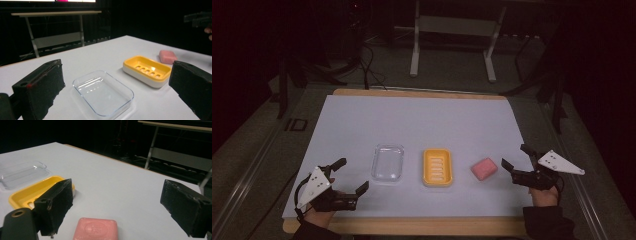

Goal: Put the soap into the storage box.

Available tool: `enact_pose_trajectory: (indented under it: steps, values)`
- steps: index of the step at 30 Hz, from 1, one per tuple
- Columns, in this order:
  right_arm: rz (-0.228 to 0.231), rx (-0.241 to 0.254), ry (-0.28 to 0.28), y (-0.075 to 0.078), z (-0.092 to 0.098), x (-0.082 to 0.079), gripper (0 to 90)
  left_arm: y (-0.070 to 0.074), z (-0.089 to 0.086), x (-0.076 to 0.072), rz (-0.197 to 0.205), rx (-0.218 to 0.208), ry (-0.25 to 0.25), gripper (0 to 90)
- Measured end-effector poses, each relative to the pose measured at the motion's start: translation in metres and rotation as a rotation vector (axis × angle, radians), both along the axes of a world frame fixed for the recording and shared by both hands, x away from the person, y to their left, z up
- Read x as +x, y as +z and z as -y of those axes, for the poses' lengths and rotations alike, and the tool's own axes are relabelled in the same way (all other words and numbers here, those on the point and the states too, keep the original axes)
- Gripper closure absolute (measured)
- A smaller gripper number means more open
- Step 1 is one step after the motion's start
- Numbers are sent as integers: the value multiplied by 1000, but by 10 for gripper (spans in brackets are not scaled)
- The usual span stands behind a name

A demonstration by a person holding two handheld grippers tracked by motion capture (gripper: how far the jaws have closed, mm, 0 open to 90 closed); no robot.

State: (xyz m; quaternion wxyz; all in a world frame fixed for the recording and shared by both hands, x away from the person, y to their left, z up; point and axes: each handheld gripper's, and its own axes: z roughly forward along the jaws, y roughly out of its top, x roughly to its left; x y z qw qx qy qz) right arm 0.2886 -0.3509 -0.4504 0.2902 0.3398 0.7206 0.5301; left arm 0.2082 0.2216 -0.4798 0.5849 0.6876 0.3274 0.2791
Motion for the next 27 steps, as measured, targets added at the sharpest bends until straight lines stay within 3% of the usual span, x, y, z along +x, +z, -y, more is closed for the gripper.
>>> enact_pose_trajectory:
  steps: [4, 6, 7, 9, 10, 11, 12, 13, 17, 19, 20, 22, 24, 25, 26, 27]
  values:
    - [-20, -39, 4, -1, -2, 4, 108, -2, 3, -3, -15, 18, 2, 2]
    - [-83, -77, -60, -6, -3, 11, 117, -2, 5, -3, -26, 32, 8, 2]
    - [-83, -77, -60, -6, -3, 11, 117, -2, 5, -3, -26, 32, 8, 2]
    - [-165, -71, -121, -10, -1, 18, 129, -2, 6, -3, -30, 38, 6, 2]
    - [-165, -71, -121, -10, -1, 18, 129, -3, 6, -3, -30, 37, 7, 2]
    - [-215, -91, -168, -11, -1, 22, 135, -3, 7, -3, -31, 37, 6, 2]
    - [-230, -115, -198, -12, -1, 24, 140, -3, 7, -3, -34, 37, 4, 2]
    - [-230, -115, -198, -12, -1, 24, 140, -3, 8, -3, -37, 39, 4, 2]
    - [-322, -189, -251, -9, -1, 32, 162, -3, 8, -3, -40, 41, -1, 2]
    - [-362, -198, -253, -7, 0, 35, 170, -3, 8, -3, -42, 41, -2, 2]
    - [-372, -232, -272, -6, 1, 37, 191, -3, 8, -3, -43, 41, -3, 2]
    - [-390, -231, -278, -3, 4, 39, 192, -3, 8, -3, -43, 43, -2, 2]
    - [-449, -232, -267, -1, 8, 43, 177, -3, 9, -3, -45, 48, -2, 2]
    - [-558, -214, -245, 1, 13, 47, 171, -3, 9, -3, -46, 49, -4, 2]
    - [-558, -214, -245, 1, 13, 47, 171, -3, 10, -3, -47, 52, -5, 2]
    - [-620, -225, -238, 1, 13, 49, 156, -3, 10, -3, -48, 53, -6, 1]
